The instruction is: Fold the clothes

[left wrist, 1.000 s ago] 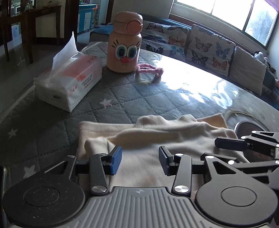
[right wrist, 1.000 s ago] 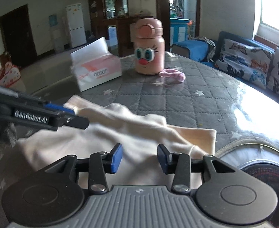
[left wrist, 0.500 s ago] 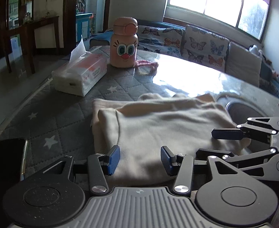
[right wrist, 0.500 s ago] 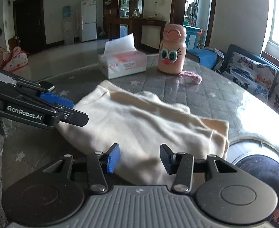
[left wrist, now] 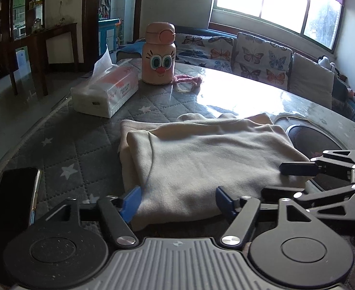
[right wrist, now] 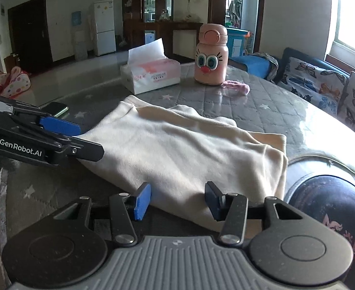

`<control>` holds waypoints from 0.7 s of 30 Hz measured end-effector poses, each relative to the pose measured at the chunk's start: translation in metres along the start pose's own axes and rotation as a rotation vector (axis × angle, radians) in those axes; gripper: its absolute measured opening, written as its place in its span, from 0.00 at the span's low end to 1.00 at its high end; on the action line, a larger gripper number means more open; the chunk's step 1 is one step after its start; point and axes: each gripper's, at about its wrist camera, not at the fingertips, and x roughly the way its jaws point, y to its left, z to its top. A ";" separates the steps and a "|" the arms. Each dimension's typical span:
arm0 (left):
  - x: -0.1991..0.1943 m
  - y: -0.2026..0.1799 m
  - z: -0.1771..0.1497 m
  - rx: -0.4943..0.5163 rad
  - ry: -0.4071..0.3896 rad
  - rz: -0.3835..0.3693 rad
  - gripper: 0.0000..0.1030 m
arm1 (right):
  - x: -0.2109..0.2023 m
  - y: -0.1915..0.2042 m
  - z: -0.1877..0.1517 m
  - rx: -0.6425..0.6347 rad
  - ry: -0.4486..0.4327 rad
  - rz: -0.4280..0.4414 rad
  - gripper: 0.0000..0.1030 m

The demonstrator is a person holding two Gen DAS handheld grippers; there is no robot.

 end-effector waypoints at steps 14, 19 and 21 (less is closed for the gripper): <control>-0.019 -0.007 -0.005 0.015 -0.055 -0.011 1.00 | -0.024 -0.022 -0.017 0.091 -0.016 -0.006 0.68; -0.022 -0.008 -0.005 0.009 -0.057 -0.009 1.00 | -0.030 -0.026 -0.021 0.110 -0.024 -0.017 0.74; -0.023 -0.009 -0.005 0.005 -0.056 -0.007 1.00 | -0.032 -0.027 -0.019 0.113 -0.043 -0.009 0.74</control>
